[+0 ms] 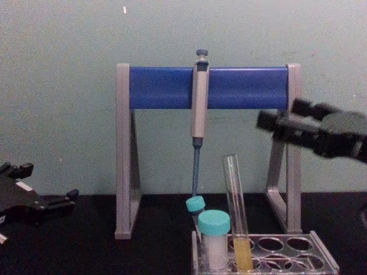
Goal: Pick up the test tube from the test tube rack, shake it, then place it back into the test tube rack.
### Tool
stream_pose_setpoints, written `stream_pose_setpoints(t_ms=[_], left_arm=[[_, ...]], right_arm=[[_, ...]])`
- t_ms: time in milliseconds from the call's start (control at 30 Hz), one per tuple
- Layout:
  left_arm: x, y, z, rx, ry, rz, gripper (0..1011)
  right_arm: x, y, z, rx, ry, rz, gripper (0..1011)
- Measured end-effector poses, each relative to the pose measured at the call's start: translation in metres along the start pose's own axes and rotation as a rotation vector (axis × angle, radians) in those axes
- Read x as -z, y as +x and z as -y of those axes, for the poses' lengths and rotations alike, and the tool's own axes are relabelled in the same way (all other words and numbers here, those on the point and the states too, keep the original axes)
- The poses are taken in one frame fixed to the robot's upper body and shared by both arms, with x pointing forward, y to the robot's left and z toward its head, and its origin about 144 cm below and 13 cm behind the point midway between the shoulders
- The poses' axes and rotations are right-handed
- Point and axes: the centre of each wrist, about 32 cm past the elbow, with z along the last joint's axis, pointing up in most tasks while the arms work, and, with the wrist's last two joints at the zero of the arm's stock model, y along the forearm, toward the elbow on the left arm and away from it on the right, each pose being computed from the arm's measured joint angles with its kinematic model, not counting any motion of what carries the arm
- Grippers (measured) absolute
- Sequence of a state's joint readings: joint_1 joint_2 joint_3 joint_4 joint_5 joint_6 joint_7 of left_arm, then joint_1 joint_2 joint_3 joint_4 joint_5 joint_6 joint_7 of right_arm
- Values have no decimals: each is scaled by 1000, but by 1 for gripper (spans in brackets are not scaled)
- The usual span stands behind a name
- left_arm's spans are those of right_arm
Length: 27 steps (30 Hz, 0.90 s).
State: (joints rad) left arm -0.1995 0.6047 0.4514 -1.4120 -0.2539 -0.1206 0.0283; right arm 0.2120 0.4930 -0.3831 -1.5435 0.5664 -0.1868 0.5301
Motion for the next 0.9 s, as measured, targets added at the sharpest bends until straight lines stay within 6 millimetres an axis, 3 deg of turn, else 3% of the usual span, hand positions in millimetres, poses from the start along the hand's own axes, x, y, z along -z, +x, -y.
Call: stream_pose_setpoints(t_ms=[200,467,900], left_arm=[[0,0,0,0,0,0,1001],[0,0,0,0,0,0,1001],[0,0,0,0,0,0,1001]], right_arm=[[2,-6,8,189,41,46,1000],[20,-15,16,438,-27,37,1000],[56,-25,21,600,-194,1,1000]])
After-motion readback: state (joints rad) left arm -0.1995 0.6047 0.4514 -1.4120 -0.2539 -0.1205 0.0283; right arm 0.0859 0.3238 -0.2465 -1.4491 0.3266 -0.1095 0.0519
